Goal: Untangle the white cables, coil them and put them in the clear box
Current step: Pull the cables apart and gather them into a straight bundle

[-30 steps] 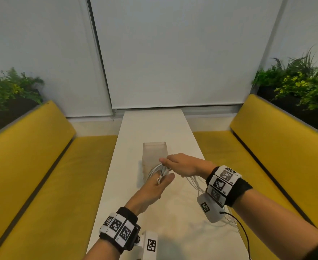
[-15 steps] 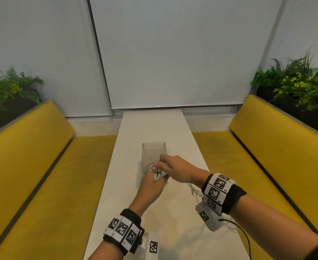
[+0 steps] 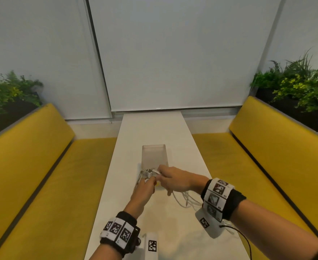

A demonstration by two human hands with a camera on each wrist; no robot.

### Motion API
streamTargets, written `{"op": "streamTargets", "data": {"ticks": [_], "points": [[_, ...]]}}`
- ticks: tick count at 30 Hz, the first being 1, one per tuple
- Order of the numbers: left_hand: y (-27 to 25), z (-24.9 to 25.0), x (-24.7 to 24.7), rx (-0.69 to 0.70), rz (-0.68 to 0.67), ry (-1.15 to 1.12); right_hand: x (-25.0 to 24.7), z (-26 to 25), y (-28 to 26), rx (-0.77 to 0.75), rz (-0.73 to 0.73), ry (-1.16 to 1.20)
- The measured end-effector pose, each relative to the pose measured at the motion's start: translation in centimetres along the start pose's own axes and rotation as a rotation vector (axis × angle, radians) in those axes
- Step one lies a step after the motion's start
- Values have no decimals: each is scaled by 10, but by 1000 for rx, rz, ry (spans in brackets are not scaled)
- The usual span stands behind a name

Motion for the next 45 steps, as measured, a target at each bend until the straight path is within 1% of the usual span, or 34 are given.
{"op": "streamTargets", "data": {"ticks": [1,3,5,7,9,11,14,16,18,20,22,24,28,30,31,33,34,35,36,37,38,39,41,43,45], "points": [[-2,-1,3,-36,-58,-109,4,1,0,-18,33,11],[-4,-1,5,-65,-115,-258,3,1,1,-43,133,18],[-6,5,5,-34,-167,-387,0,1,1,-43,200,12],[-9,13,4,-2,-235,-503,0,2,1,-27,215,-29],[-9,18,6,17,-282,-552,-1,1,0,-30,252,-80],[-6,21,10,34,-273,-494,-1,-1,-1,-57,299,-60],[-3,22,9,50,-176,-444,9,-9,2,-138,289,44],[-2,23,3,58,-123,-526,16,-12,2,-159,261,34],[-3,32,-4,105,-115,-644,18,-15,-2,-173,271,39],[-5,45,-9,156,-146,-743,22,-21,-6,-230,268,93],[-8,55,-9,171,-194,-802,22,-29,-11,-286,269,141],[-15,67,-7,203,-271,-865,19,-28,-12,-279,274,193],[-37,102,-8,322,-524,-892,21,-18,-19,-231,199,284],[-54,121,-3,368,-711,-847,28,-7,-21,-196,153,309],[-65,126,4,371,-826,-821,30,0,-21,-175,141,289],[-88,128,25,343,-1059,-732,26,14,-14,-131,134,220],[-99,124,37,322,-1156,-646,21,15,-11,-120,131,219],[-107,117,46,299,-1219,-536,16,15,-9,-114,119,237],[-111,108,52,279,-1244,-423,11,13,-8,-120,89,249],[-112,98,55,253,-1238,-323,8,8,-8,-121,23,215],[-108,89,55,219,-1200,-233,6,10,-6,-107,-36,130],[-103,80,53,182,-1126,-139,2,11,-6,-90,-94,37],[-92,62,46,129,-913,76,-5,20,-4,-26,-189,-64],[-87,52,42,142,-755,254,-3,23,-3,31,-321,-81],[-86,47,45,236,-670,424,-3,17,-6,93,-415,-45]]}}
Point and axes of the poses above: each hand's wrist, its own y-axis towards the middle knuckle, its own x-axis out of the palm, z = x × y, the point moved 10 cm from there along y, towards the middle knuckle, and after that the axes turned 14 degrees about -x, right-handed, at the moved point
